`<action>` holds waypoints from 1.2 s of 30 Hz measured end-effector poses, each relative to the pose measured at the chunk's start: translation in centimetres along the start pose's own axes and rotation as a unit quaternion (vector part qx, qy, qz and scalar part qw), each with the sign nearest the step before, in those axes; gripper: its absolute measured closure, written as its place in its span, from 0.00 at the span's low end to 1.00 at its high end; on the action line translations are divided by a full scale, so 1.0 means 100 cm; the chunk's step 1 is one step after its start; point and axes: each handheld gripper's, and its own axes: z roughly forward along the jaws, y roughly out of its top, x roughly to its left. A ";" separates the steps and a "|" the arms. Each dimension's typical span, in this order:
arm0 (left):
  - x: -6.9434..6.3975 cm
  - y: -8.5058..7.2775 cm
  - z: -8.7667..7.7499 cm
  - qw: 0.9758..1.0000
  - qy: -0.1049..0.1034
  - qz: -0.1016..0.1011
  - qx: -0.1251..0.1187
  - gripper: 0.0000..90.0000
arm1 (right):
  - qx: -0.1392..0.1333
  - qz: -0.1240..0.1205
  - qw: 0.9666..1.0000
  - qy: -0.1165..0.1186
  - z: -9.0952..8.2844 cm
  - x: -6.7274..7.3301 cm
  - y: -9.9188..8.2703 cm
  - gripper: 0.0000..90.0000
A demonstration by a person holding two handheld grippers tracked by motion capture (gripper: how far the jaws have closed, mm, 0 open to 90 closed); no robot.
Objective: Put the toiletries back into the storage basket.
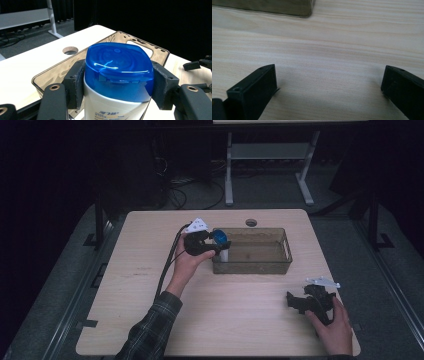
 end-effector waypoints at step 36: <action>-0.001 0.005 -0.041 0.999 0.006 0.010 0.032 0.26 | 0.000 0.000 1.000 0.000 0.000 0.000 0.000 0.00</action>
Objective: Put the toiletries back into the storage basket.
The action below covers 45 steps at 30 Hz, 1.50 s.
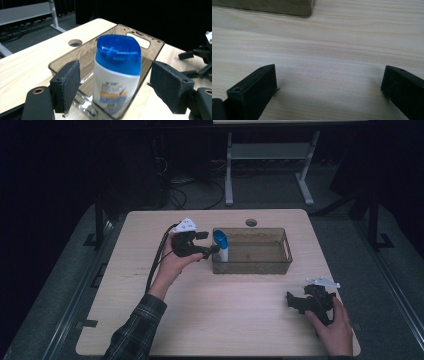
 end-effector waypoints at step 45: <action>-0.018 -0.082 -0.099 0.993 0.073 -0.010 0.094 0.27 | 0.000 -0.002 1.000 0.002 0.000 0.000 0.000 0.00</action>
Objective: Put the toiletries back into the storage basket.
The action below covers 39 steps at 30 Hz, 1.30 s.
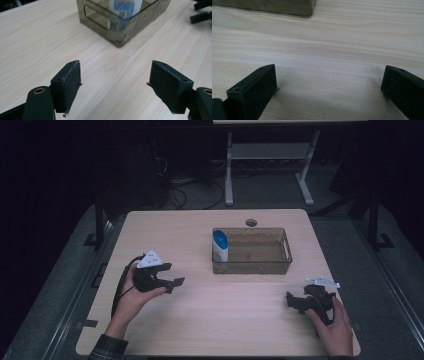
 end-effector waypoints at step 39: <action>-0.012 -0.100 -0.019 0.995 0.040 -0.039 0.083 0.26 | 0.000 0.001 1.000 0.001 0.000 0.000 0.000 0.00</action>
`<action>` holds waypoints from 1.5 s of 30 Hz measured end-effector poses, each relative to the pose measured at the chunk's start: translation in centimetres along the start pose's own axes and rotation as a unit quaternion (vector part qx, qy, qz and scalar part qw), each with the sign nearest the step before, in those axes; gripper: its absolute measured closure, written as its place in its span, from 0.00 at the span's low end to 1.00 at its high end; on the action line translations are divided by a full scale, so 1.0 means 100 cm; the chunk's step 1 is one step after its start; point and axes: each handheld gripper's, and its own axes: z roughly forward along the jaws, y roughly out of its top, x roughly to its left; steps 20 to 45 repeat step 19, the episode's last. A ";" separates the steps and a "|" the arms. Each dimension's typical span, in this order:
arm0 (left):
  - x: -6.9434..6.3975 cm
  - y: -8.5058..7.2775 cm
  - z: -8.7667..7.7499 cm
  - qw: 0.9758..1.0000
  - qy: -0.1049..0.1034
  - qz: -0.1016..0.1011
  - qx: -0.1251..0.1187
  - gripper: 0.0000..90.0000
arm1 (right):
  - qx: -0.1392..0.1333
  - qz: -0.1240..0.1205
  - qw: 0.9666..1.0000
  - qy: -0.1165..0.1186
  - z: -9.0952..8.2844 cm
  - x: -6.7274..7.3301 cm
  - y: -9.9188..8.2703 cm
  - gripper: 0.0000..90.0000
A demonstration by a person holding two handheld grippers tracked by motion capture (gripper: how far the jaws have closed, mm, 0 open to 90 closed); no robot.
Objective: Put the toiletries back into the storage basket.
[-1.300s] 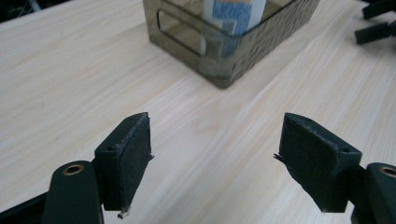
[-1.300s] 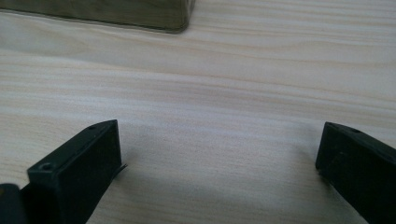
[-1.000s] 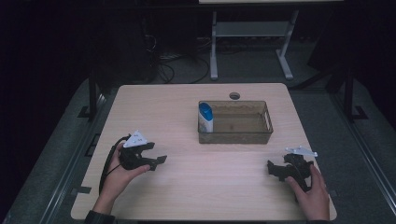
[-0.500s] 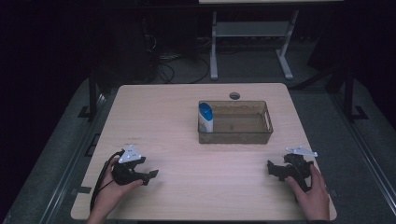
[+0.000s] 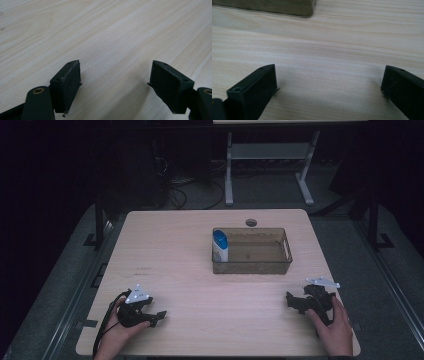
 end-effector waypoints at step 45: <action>-0.001 -0.009 0.003 0.999 0.015 0.023 -0.025 0.14 | 0.000 0.000 1.000 0.000 0.000 0.000 0.000 0.00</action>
